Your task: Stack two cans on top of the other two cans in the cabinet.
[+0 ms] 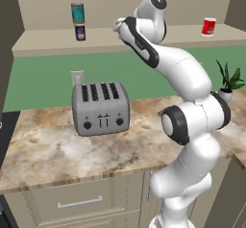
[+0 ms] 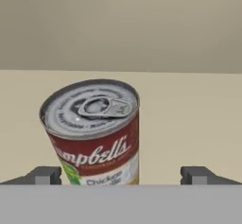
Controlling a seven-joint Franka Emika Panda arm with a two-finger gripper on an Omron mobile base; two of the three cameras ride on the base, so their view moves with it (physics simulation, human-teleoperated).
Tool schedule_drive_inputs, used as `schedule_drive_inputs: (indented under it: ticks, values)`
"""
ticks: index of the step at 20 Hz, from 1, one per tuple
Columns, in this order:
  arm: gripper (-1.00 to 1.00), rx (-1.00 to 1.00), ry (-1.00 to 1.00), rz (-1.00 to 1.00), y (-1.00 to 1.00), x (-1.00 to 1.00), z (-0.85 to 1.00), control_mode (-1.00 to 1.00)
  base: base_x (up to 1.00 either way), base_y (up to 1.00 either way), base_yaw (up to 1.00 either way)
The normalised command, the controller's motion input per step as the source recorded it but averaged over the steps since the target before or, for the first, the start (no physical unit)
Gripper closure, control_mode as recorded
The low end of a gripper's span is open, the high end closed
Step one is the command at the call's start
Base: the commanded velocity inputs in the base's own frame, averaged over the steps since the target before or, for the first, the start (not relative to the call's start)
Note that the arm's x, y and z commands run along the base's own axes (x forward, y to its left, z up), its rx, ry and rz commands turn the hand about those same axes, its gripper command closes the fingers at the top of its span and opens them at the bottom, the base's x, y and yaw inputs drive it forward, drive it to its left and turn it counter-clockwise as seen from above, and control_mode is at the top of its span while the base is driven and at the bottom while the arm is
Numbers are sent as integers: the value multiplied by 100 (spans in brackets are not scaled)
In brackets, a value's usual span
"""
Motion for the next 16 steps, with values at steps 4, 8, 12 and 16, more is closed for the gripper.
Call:
schedule_drive_inputs:
  ticks: [4, 8, 12, 16]
  values:
    - [-100, 0, 0, 4, 2, 16, -4, -100, 0, 0, 0]
    - [-100, 0, 0, 5, 6, 16, -8, -100, 0, 0, 0]
    - [-100, 0, 0, 5, 6, 14, -7, -100, 0, 0, 0]
    - [-100, 0, 0, 5, 2, 3, -6, -100, 0, 0, 0]
